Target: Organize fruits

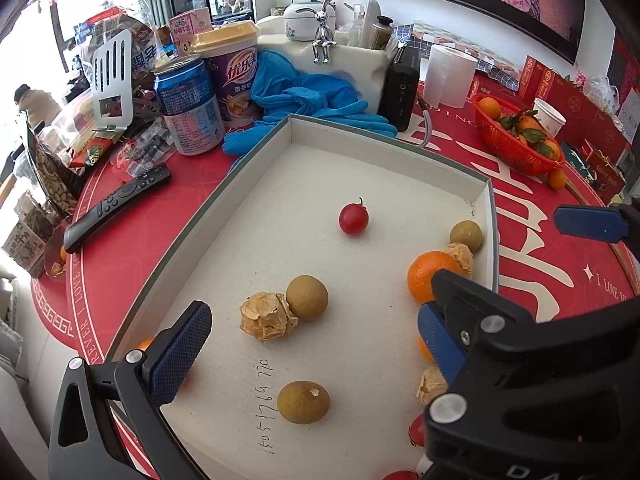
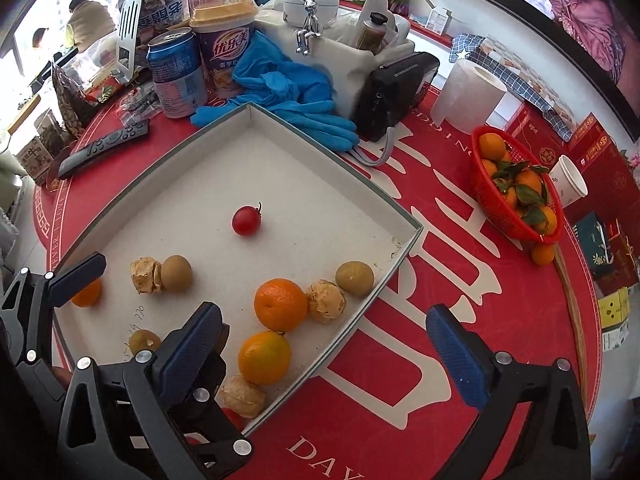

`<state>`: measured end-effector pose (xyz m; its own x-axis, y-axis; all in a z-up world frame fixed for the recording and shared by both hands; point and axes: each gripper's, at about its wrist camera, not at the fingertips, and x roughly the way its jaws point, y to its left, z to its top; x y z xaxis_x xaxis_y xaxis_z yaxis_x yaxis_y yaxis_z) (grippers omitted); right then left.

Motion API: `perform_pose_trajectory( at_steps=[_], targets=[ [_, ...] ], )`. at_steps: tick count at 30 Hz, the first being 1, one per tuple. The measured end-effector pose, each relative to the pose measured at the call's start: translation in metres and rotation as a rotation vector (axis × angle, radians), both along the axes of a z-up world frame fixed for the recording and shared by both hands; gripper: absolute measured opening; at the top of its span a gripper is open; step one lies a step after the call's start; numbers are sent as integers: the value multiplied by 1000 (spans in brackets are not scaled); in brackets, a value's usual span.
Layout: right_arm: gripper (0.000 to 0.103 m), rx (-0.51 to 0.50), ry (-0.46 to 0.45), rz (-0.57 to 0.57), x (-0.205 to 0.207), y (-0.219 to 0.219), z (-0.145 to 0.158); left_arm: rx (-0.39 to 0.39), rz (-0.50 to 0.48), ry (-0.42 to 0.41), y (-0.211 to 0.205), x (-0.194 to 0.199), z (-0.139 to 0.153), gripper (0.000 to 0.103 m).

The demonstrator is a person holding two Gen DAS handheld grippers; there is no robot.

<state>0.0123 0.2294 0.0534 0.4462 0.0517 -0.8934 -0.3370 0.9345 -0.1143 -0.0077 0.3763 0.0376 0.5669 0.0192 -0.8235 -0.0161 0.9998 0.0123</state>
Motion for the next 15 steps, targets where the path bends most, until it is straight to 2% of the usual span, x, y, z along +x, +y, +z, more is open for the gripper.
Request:
perform_pose_trajectory(
  at_steps=[15],
  targets=[
    [103, 8, 4, -22, -3, 0, 1, -1, 18, 1, 3, -1, -2, 103]
  ],
)
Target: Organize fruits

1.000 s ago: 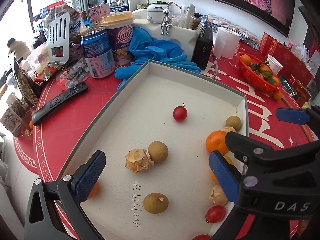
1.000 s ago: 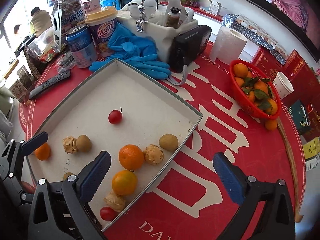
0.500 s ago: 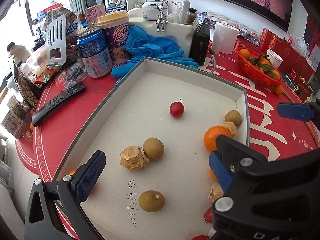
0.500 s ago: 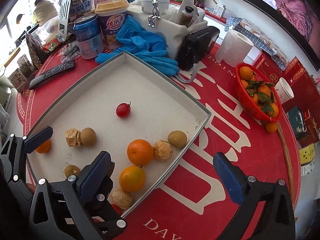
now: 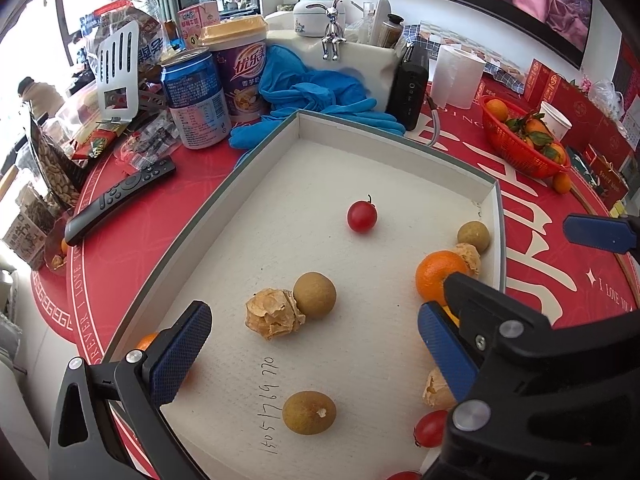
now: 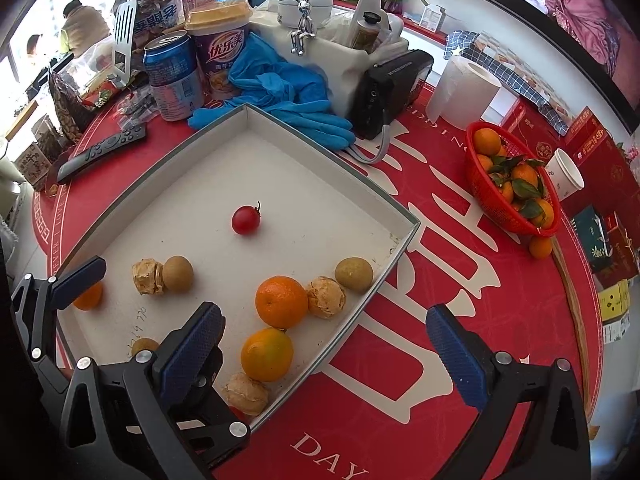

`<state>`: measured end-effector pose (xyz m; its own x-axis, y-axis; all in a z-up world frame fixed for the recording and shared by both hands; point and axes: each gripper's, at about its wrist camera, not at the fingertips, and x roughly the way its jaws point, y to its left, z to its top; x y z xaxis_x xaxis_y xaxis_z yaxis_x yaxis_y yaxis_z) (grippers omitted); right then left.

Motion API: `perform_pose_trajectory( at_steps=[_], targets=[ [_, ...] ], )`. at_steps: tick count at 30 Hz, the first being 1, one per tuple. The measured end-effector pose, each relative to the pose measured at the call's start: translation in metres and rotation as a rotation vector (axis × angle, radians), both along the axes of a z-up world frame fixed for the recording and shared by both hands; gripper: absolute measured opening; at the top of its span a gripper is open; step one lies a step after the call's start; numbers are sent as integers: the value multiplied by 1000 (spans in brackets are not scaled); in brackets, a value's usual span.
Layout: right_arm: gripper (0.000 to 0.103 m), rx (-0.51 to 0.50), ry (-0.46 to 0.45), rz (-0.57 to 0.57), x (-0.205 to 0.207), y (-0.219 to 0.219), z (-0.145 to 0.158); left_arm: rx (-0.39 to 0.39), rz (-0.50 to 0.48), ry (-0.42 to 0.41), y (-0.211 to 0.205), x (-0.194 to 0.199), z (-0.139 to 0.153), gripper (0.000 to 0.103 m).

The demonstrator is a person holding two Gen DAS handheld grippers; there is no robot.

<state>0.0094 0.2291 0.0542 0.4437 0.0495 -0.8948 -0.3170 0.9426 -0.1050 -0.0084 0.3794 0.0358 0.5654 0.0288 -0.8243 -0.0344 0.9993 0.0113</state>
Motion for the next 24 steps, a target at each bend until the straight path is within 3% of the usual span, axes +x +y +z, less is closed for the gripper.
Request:
perform_pose_trajectory(
  at_steps=[24],
  targets=[
    [103, -23, 11, -5, 1, -3, -5, 8, -21, 11, -5, 0, -4, 103]
  ],
)
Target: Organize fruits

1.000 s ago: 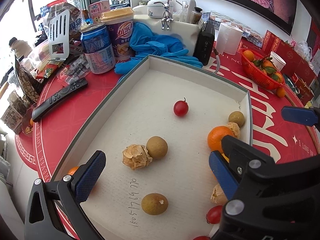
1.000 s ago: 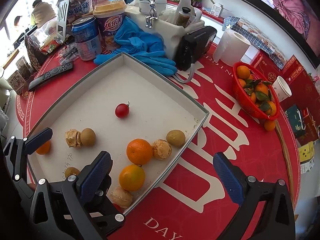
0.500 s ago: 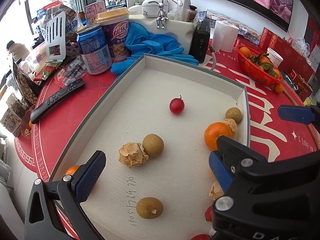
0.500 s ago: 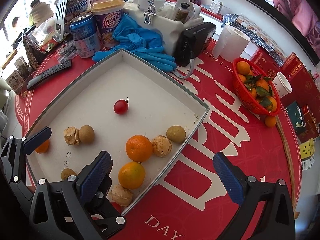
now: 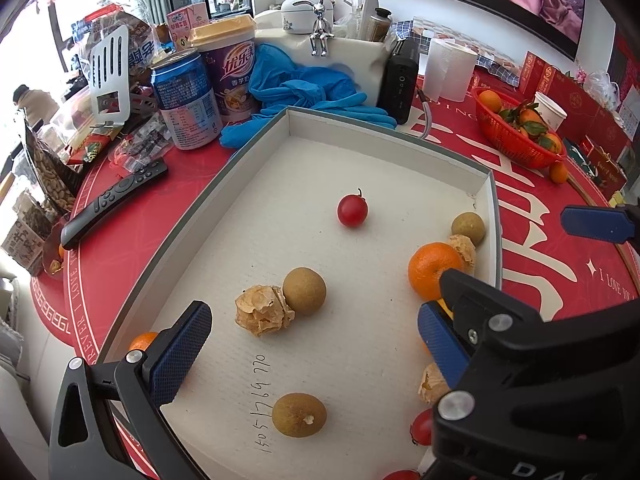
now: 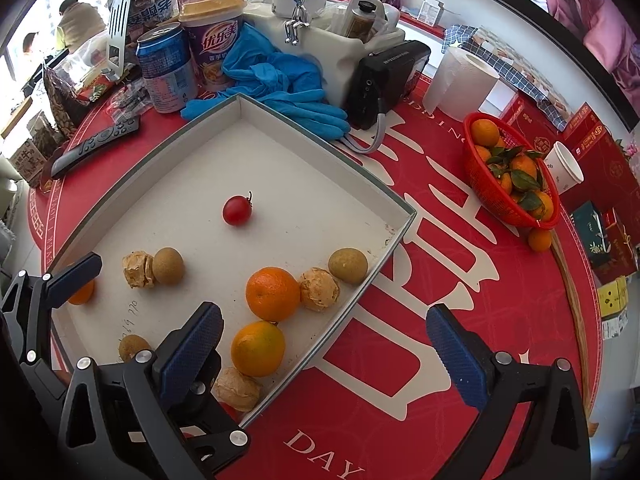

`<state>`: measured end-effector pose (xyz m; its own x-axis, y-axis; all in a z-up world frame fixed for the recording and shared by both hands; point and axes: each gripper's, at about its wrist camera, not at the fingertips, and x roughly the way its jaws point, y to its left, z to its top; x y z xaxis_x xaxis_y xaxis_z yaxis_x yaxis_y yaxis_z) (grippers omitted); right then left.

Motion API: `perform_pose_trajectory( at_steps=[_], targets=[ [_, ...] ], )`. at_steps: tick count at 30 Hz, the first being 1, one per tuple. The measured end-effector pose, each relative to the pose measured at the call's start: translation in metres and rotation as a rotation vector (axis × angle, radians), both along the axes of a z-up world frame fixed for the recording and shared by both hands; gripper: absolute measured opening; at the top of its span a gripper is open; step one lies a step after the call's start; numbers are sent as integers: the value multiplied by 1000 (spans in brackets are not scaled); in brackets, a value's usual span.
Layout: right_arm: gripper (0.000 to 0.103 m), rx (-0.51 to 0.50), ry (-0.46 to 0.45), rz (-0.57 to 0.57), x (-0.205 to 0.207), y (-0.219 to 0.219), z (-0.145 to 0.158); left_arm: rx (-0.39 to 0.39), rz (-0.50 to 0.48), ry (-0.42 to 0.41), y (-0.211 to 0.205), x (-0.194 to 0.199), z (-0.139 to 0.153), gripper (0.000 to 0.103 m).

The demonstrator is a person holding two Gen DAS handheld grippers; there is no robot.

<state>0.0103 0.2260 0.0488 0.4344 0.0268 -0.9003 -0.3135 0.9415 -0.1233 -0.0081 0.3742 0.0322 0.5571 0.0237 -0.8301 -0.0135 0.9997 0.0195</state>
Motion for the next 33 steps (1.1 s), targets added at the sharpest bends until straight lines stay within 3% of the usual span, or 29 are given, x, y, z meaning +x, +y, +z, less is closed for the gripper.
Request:
perform_pose_trajectory(
  at_steps=[9, 33],
  targets=[
    [103, -140, -128, -28, -1, -1, 8, -2, 8, -2, 2, 0, 0, 103],
    [103, -99, -92, -20, -1, 0, 4, 3, 17, -1, 2, 1, -1, 103]
  ],
)
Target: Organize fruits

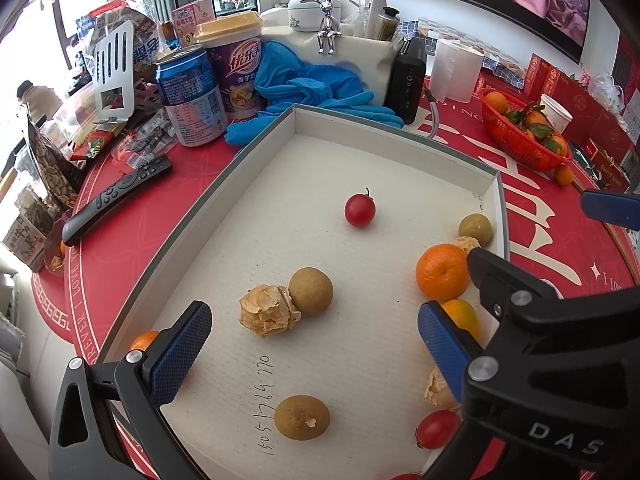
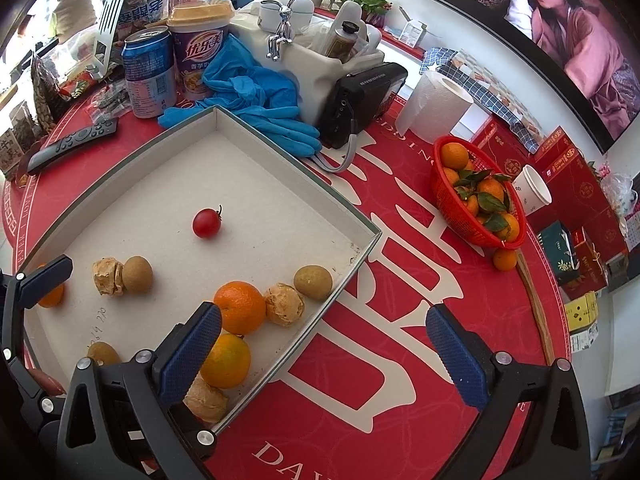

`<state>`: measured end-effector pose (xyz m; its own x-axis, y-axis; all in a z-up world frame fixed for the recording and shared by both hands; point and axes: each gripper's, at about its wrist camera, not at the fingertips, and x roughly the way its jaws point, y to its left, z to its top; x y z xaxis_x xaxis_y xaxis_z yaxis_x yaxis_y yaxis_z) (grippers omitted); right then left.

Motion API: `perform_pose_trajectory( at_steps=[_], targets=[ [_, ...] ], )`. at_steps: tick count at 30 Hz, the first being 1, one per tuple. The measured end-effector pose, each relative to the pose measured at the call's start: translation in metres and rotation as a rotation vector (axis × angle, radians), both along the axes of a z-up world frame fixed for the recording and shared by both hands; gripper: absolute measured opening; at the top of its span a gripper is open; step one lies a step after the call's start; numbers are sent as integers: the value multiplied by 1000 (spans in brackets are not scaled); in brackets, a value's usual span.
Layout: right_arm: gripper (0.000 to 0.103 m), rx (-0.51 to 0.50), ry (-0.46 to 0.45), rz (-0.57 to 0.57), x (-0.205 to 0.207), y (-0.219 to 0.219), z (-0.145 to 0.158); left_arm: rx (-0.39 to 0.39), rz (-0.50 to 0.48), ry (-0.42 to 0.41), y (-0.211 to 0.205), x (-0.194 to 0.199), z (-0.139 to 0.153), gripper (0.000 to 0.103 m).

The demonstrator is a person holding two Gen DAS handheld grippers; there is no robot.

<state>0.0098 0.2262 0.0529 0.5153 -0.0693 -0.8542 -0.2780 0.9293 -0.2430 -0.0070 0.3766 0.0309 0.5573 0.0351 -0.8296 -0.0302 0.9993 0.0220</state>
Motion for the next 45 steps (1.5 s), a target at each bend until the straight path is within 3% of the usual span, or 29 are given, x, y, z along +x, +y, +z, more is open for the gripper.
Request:
perform_pose_trajectory(
  at_steps=[45],
  targets=[
    [103, 18, 10, 13, -3, 3, 1, -5, -7, -5, -1, 0, 1, 103]
  ],
)
